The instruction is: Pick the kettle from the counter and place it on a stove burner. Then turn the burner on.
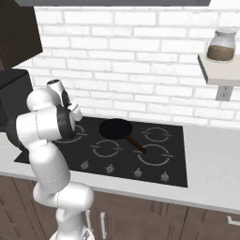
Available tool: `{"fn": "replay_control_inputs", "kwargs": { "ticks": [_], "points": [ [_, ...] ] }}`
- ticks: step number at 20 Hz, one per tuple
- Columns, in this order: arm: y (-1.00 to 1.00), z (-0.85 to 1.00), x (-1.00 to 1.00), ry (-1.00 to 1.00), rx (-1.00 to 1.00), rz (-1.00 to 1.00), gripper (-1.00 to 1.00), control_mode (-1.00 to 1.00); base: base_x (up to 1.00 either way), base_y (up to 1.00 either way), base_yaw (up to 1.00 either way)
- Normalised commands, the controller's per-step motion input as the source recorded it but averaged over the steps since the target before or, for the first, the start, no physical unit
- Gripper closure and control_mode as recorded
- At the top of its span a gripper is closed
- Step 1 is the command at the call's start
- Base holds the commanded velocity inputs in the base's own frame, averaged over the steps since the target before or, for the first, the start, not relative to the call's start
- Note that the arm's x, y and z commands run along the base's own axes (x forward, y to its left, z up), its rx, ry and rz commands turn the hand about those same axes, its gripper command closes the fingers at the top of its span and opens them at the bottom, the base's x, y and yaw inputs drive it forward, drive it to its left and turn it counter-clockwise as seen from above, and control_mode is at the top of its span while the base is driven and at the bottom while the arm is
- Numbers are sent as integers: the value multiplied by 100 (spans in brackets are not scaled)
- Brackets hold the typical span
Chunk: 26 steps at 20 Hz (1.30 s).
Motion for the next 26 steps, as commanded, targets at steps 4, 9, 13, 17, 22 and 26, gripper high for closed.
{"fn": "replay_control_inputs", "kwargs": {
  "ticks": [4, 9, 13, 17, 22, 26],
  "points": [
    [0, 0, 6, 0, 0, -12, 100, -100, 0, 0, 0],
    [5, -26, 0, 0, 0, -5, 100, -100, 0, 0, 0],
    [6, -53, 0, 0, 0, -3, 100, -100, 0, 0, 0],
    [12, -24, -3, -9, 0, -2, 100, -100, 0, 0, 0],
    [3, 7, -19, -15, -1, 0, 100, -100, 0, 0, 0],
    [0, 0, 0, -17, -2, -2, 100, -100, 0, 0, 0]
  ]
}}
